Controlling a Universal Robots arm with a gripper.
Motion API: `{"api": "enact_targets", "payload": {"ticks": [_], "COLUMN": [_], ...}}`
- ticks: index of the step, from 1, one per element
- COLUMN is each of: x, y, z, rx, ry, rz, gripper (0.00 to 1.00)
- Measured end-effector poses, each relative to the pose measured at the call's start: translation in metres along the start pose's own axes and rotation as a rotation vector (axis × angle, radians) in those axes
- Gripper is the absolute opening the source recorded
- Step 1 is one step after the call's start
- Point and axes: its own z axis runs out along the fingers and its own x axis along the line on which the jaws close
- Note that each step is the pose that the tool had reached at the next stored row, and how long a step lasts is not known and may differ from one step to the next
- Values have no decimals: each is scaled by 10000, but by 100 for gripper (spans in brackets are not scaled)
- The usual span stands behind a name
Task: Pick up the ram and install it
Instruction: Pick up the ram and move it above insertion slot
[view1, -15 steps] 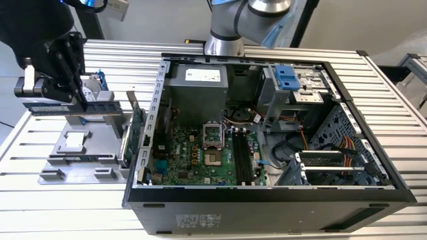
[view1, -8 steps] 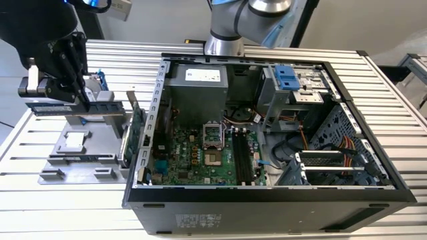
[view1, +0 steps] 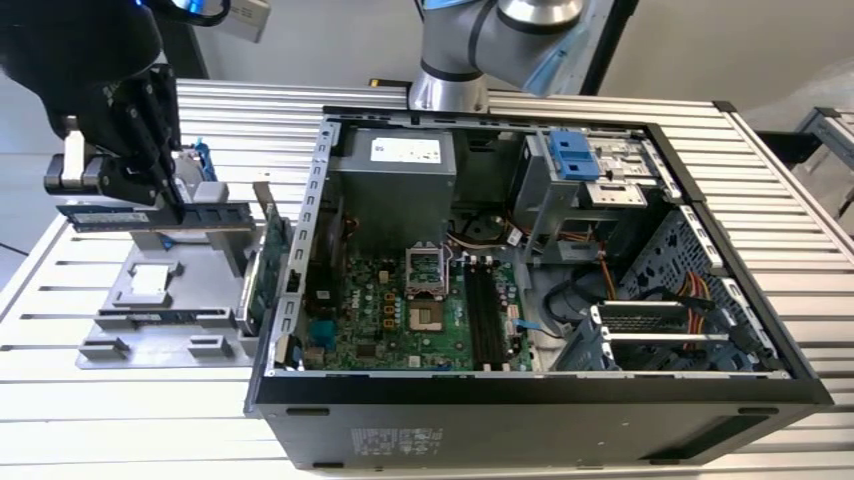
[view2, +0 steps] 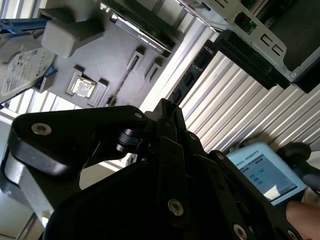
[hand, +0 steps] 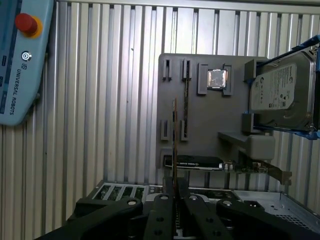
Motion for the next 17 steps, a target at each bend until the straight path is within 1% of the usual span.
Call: {"api": "enact_targets", "payload": {"ticks": [17], "x": [2], "y": [-84], "z": [-2], "rx": [0], "ry": [0], "rz": [-1], "gripper": [0]}}
